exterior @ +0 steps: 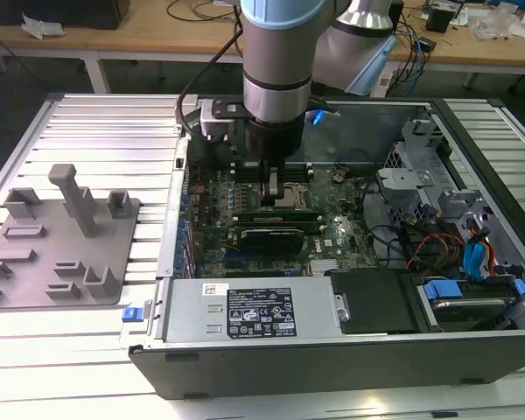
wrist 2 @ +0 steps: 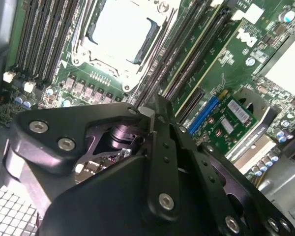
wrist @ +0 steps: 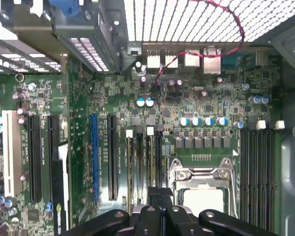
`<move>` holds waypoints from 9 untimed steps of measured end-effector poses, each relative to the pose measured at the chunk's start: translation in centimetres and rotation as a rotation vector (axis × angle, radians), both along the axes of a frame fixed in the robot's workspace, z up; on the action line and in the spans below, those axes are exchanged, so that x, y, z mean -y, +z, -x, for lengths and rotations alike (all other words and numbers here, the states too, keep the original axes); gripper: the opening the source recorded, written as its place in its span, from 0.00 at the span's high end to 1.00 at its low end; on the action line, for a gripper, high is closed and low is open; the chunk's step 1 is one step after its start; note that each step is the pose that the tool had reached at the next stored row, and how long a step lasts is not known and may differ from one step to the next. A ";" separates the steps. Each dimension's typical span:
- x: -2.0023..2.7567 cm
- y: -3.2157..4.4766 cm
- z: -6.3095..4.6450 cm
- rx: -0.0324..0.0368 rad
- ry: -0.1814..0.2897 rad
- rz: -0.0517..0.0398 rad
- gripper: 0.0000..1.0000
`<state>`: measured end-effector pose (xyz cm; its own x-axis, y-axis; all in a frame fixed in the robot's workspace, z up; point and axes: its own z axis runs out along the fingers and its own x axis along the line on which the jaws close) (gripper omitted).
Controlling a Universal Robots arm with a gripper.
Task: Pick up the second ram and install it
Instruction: 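Press down the second ram until it locks into place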
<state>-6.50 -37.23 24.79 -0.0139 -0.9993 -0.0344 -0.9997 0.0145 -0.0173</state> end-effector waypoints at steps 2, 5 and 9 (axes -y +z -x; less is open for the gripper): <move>0.00 -0.59 0.3 0.0001 0.000 -0.0002 0.92; 0.05 -0.87 0.7 0.0000 0.000 -0.0001 0.92; 0.05 -1.63 0.8 0.0000 0.000 -0.0001 0.92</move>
<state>-7.32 -37.28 23.16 -0.0139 -0.9993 -0.0344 -0.9997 0.0145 -0.0173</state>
